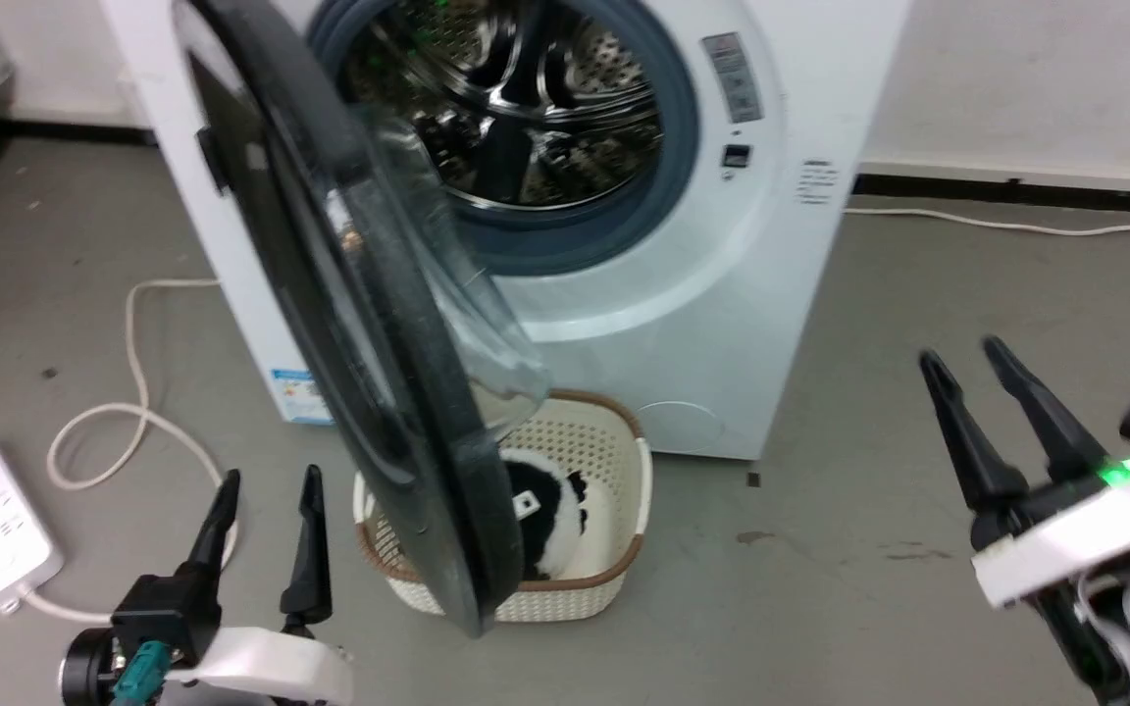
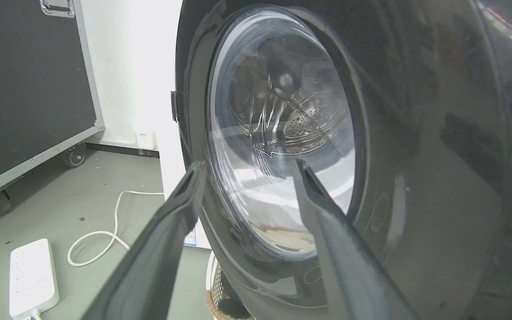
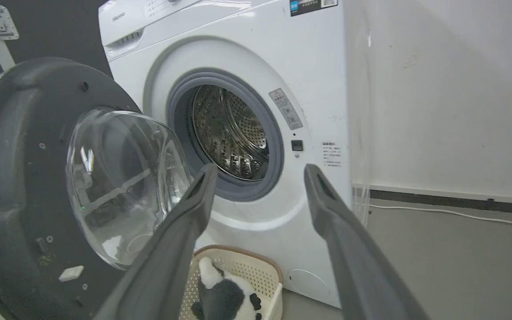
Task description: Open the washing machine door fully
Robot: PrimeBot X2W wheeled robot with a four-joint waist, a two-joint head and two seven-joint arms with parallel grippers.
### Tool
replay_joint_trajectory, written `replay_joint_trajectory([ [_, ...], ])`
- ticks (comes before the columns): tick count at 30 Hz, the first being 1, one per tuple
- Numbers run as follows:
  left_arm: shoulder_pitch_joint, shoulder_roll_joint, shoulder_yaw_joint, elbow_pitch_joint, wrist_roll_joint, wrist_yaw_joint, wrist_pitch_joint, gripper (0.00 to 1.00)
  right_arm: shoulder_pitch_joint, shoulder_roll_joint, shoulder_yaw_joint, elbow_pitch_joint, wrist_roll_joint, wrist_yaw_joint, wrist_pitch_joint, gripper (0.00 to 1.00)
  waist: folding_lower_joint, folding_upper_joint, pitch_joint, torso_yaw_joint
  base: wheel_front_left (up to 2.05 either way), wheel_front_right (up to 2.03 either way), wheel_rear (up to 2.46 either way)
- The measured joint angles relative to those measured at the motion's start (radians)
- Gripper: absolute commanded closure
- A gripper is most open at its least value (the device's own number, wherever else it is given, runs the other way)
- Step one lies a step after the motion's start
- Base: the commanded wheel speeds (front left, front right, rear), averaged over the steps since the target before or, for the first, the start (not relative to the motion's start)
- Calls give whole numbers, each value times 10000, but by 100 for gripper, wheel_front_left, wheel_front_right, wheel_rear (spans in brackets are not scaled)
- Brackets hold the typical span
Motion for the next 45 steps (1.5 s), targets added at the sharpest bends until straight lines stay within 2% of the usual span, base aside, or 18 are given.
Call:
replay_joint_trajectory([
  [2, 79, 8, 142, -21, 4, -48, 0, 0, 507, 211, -525, -52, -1348, 0, -159, 0, 0, 0, -89, -245, 0, 0, 0],
  [8, 466, -67, 309, -159, 113, -79, 0, 0, 2345, 1973, -2429, -1360, -4418, 0, -232, 0, 0, 0, -238, -863, 0, 0, 0],
  [12, 621, -226, 240, -244, 257, -96, 0, 0, 3290, 3101, -3198, -2253, -5751, 0, -234, 0, 0, -1, -219, -1095, 0, 0, 0],
  [17, 758, -391, 134, -247, 506, -63, 0, 0, 3878, 3716, -3344, -2608, -6299, 2, -234, 0, 1, 0, -147, -1166, 0, 0, 0],
  [30, 758, -581, 186, -196, 660, 117, 0, 0, 3970, 3994, -3210, -2443, -6433, 2, -234, 0, 2, 0, -53, -1066, 0, 0, 0],
  [31, 757, -598, 203, -359, 665, 128, 0, 100, 3970, 4011, -3204, -2408, -6412, 0, -234, 0, 1, 0, -69, -1052, 0, 0, 0],
  [34, 739, -617, 320, -907, 671, 142, 0, 100, 3969, 4023, -3183, -2382, -6349, 0, -234, 0, 2, 0, -92, -1034, 0, 0, 0],
  [40, 280, -635, 1227, -2972, 366, 617, 0, 100, 3959, 4040, -3264, -2314, -6190, 2, -234, 0, 1, -1, -150, -1007, 0, 0, 0],
  [45, -483, -637, 1467, -4792, 190, 876, -2, 100, 3955, 4040, -3319, -2305, -6176, 0, -234, 0, 1, 0, -210, -997, 0, 0, 0],
])
